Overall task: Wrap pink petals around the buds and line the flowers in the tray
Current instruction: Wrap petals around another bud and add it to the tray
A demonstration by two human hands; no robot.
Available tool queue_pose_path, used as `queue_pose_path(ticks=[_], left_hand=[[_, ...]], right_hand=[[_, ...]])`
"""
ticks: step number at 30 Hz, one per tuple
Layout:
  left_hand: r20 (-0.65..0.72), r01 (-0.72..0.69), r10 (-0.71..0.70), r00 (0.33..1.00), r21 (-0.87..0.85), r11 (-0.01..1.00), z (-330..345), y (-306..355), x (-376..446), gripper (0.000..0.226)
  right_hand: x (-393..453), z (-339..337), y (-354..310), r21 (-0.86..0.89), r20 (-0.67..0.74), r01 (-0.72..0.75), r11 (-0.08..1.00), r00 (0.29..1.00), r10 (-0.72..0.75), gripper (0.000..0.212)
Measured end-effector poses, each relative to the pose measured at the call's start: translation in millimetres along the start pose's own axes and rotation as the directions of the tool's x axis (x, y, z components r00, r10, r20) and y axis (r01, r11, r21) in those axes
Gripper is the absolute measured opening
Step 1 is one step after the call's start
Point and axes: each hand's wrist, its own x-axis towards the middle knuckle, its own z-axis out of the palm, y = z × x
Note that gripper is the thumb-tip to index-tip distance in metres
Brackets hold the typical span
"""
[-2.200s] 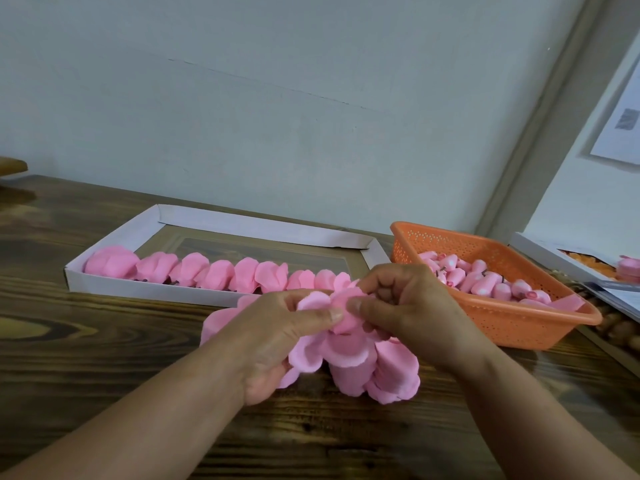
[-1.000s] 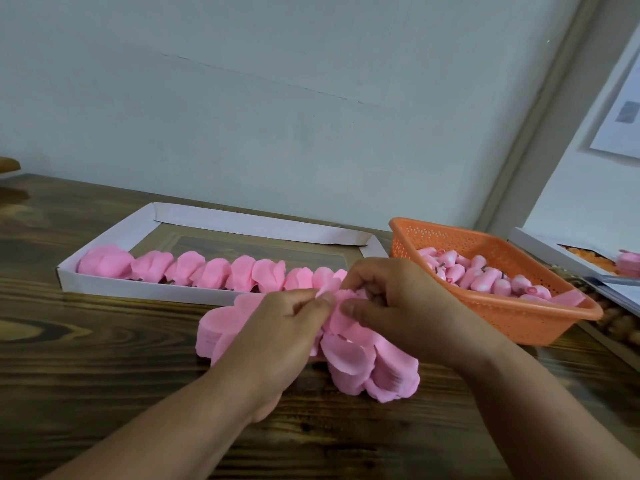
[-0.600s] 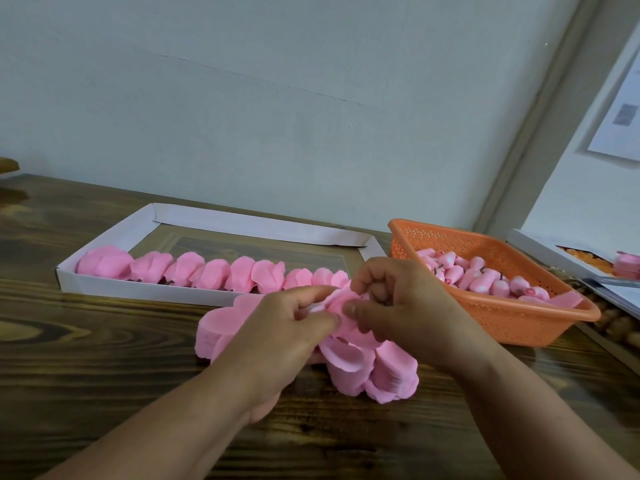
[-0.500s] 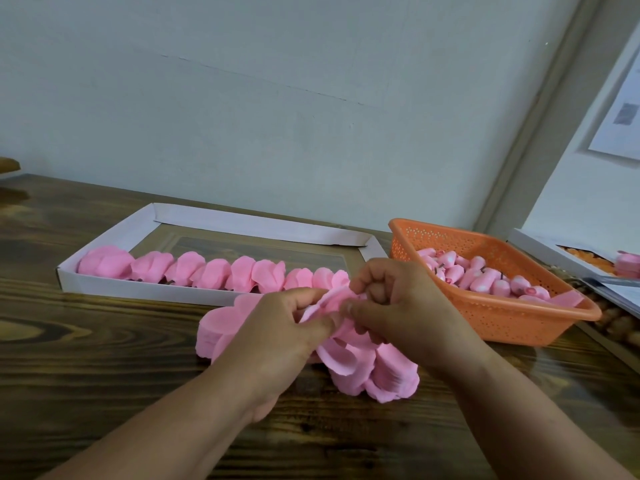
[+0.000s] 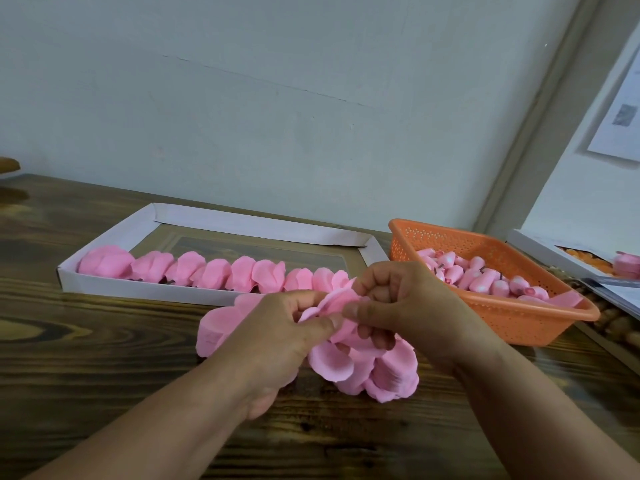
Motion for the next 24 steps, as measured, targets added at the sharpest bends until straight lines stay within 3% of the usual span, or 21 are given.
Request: queue_pose_path(ticks=[2, 5, 7, 10, 14, 19, 24], left_hand=[[-0.003, -0.005, 0.005, 1.000, -0.021, 1.000, -1, 0, 2, 0.026], [-0.041, -0.025, 0.022, 0.999, -0.082, 0.996, -1, 0, 3, 0.034], [-0.072, -0.048, 0.044, 0.996, -0.061, 0.997, 1, 0, 2, 0.021], [-0.224, -0.039, 0.043, 0.974, 0.024, 0.999, 2, -3, 4, 0.018], [-0.386, 0.031, -0.039, 0.922, -0.027, 0.999, 1, 2, 7, 0.021], [-0.394, 0.078, -0.077, 0.916, -0.014, 0.997, -2, 5, 8, 0.020], [-0.307, 0.021, 0.044, 0.951, 0.205, 0.978, 3, 8, 1, 0.033]], right_hand=[[0, -1, -1, 0.012, 0.005, -0.006, 1.000, 1.000, 0.006, 0.009], [1, 1, 0, 0.072, -0.117, 0.002, 0.997, 0.993, 0.007, 0.011], [1, 3, 1, 0.109, -0.192, 0.012, 0.994, 0.981, 0.009, 0.016], [1, 9, 3, 0.136, -0.225, 0.011, 0.991, 0.974, 0.020, 0.017], [-4, 15, 4, 0.090, -0.205, 0.024, 0.996, 0.979, -0.005, 0.010], [-10, 15, -3, -0.075, -0.136, 0.082, 0.994, 0.986, -0.091, 0.020], [-8, 10, -18, -0.441, -0.027, 0.138, 0.887, 0.986, -0.167, 0.027]])
